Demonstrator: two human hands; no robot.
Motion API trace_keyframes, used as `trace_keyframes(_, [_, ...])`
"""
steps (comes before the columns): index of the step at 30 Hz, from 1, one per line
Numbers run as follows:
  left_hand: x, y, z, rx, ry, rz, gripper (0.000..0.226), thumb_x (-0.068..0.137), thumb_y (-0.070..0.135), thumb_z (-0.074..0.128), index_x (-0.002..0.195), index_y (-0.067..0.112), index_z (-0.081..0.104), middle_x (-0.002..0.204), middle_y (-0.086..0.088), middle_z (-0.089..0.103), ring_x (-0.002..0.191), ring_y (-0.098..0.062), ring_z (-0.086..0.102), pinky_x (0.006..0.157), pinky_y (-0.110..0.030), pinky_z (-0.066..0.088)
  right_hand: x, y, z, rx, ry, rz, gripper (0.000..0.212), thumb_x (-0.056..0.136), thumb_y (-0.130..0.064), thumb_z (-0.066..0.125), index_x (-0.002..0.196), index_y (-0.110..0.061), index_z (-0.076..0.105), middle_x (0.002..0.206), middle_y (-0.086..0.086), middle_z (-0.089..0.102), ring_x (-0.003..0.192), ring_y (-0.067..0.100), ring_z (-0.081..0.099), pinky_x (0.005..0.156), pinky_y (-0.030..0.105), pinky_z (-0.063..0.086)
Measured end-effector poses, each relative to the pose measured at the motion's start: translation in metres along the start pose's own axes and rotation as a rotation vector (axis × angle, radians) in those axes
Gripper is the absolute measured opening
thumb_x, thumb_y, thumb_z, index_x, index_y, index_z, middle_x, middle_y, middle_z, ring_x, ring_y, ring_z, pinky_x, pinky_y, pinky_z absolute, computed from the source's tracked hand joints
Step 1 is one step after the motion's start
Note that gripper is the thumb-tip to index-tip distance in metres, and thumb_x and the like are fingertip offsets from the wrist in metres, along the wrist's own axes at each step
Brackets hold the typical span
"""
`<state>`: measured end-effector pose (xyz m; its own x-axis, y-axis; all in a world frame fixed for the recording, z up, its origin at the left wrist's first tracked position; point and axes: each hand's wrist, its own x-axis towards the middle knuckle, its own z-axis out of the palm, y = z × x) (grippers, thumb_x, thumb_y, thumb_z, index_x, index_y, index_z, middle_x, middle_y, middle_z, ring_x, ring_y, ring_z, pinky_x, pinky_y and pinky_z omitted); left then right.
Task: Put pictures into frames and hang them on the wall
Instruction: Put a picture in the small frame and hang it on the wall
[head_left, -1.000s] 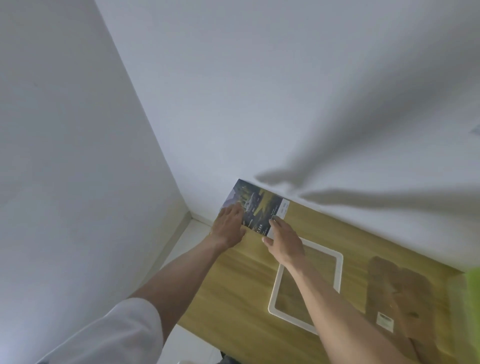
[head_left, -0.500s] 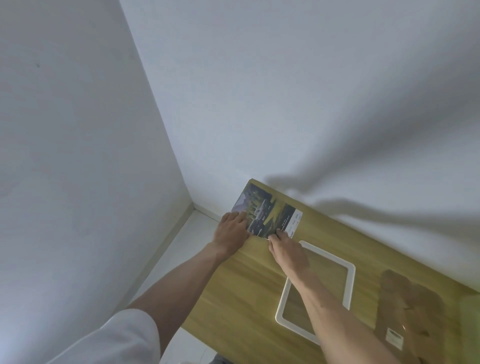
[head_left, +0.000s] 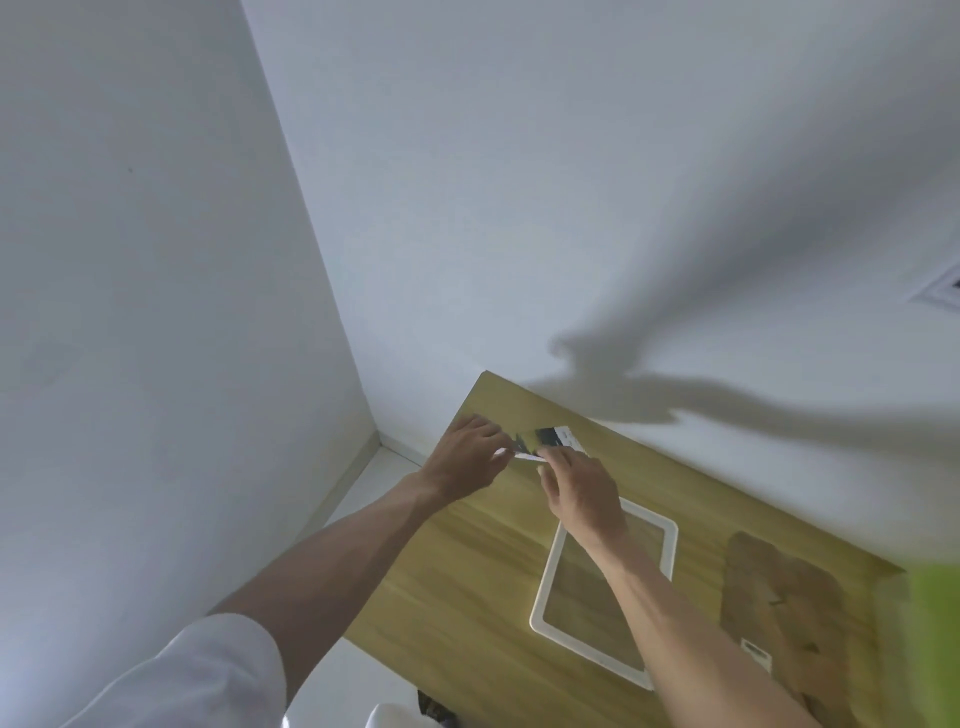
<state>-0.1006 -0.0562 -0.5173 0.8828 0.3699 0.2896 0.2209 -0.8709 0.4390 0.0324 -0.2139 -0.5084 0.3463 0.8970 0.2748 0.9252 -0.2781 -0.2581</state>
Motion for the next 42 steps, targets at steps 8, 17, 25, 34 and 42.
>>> trace_keyframes(8, [0.034,0.047,-0.047,-0.412,-0.011,-0.476,0.028,0.067,0.045,0.081,0.08,0.029,0.064,0.085,0.006,0.065,0.078,-0.014,0.062,0.065,-0.031,0.05,-0.01,0.026,-0.061,0.396,0.122,0.279,0.013,0.098,-0.006,0.053,0.103,-0.01,0.063,0.09,-0.003,0.066,0.081,0.018,0.06,0.07,0.025,0.042])
trace_keyframes(17, [0.046,0.103,-0.033,-0.796,-0.013,-0.599,0.013,0.074,0.016,0.082,0.083,0.017,0.072,0.087,0.005,0.074,0.088,-0.014,0.071,0.087,-0.036,0.055,-0.062,0.066,-0.11,0.806,0.194,0.7,0.008,0.098,-0.016,0.056,0.098,-0.019,0.063,0.092,-0.001,0.07,0.086,0.015,0.065,0.07,0.018,0.045])
trace_keyframes(25, [0.039,0.131,0.005,-0.804,-0.117,-0.606,0.011,0.081,0.006,0.074,0.09,0.011,0.071,0.093,-0.009,0.073,0.082,-0.023,0.068,0.074,-0.039,0.06,-0.109,0.078,-0.106,0.843,0.142,0.88,0.009,0.097,-0.024,0.061,0.105,-0.021,0.061,0.1,-0.009,0.067,0.092,0.009,0.065,0.07,0.022,0.048])
trace_keyframes(34, [0.012,0.146,0.046,-0.622,-0.252,-0.738,0.036,0.085,0.007,0.07,0.121,0.009,0.065,0.087,-0.007,0.067,0.074,-0.018,0.065,0.077,-0.038,0.058,-0.157,0.078,-0.07,0.605,-0.074,0.966,0.043,0.095,-0.02,0.062,0.135,-0.017,0.047,0.09,-0.009,0.059,0.077,0.002,0.057,0.062,0.022,0.044])
trace_keyframes(42, [-0.011,0.157,0.068,-0.392,-0.304,-0.671,0.043,0.083,-0.012,0.053,0.123,0.001,0.062,0.105,-0.01,0.058,0.093,-0.025,0.059,0.08,-0.033,0.055,-0.174,0.081,-0.042,0.497,-0.204,0.956,0.04,0.089,-0.014,0.062,0.128,-0.022,0.056,0.098,-0.007,0.062,0.085,0.009,0.062,0.074,0.029,0.05])
